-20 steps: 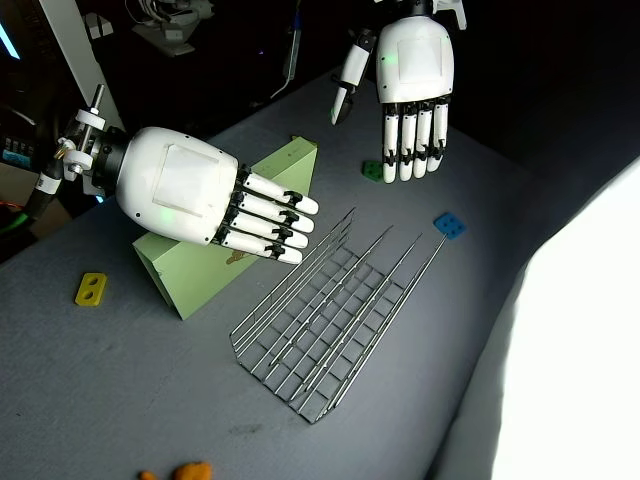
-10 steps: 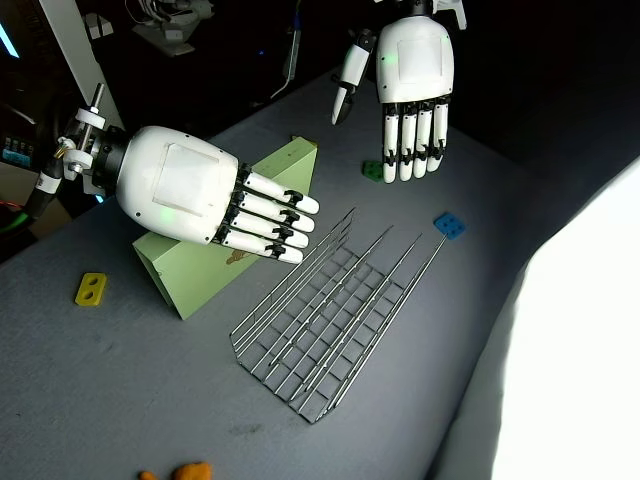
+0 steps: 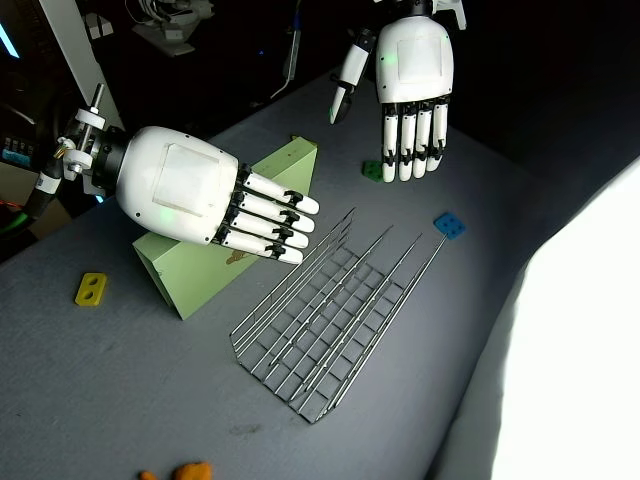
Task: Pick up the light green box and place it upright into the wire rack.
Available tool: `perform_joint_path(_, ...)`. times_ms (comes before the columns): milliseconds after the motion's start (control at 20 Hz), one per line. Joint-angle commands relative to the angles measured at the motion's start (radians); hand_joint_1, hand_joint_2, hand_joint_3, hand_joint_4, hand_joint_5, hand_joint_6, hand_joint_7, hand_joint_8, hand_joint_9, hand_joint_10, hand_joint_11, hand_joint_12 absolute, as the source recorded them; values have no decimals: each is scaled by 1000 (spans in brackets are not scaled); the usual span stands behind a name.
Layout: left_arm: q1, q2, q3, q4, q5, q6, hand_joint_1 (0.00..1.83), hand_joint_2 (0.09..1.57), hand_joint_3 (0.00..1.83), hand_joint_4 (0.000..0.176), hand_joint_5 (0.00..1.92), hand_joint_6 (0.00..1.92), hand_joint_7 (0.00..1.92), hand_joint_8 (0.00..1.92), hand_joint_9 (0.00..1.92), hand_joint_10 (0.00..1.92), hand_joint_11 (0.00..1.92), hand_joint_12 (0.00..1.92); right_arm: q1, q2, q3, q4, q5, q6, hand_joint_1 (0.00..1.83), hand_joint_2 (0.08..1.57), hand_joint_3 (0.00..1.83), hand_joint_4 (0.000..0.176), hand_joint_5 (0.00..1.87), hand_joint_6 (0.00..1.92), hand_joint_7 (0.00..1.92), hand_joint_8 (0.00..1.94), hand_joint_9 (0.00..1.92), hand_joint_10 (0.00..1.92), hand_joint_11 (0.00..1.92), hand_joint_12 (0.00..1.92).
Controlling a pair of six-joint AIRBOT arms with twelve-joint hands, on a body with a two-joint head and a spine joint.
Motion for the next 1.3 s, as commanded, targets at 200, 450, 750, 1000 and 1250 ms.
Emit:
perform_joint_path(200, -7, -1, -2, 9, 67, 1, 131, 1150, 1, 0, 178, 0, 180, 0, 164, 0, 0, 517, 11, 2, -1, -30, -2, 6, 1002, 998, 11, 0, 0, 0, 0, 0, 0, 0, 0, 0)
perform_joint_path(450, -8, -1, -3, 9, 67, 1, 29, 1166, 2, 1, 71, 5, 83, 7, 104, 10, 0, 395, 9, 1, -1, -30, -2, 4, 1014, 986, 3, 0, 0, 0, 0, 0, 0, 0, 0, 0)
perform_joint_path(750, -11, -1, -4, 9, 67, 1, 56, 1163, 2, 0, 212, 1, 227, 0, 235, 0, 0, 574, 8, 1, -1, -30, -1, 1, 1379, 1122, 0, 0, 961, 810, 994, 1061, 830, 1411, 658, 1661)
perform_joint_path(1000, -11, -1, -6, 9, 67, 1, 150, 1149, 0, 7, 206, 12, 205, 9, 216, 7, 0, 544, 7, 0, -1, -30, -1, 0, 1366, 1159, 1, 0, 928, 834, 882, 1250, 779, 1503, 661, 1702)
perform_joint_path(1250, -7, 0, -6, 9, 67, 1, 126, 1164, 3, 17, 135, 0, 155, 0, 183, 0, 0, 421, 29, 5, -2, -30, 8, -11, 1365, 1159, 3, 0, 927, 851, 875, 1252, 777, 1504, 664, 1690)
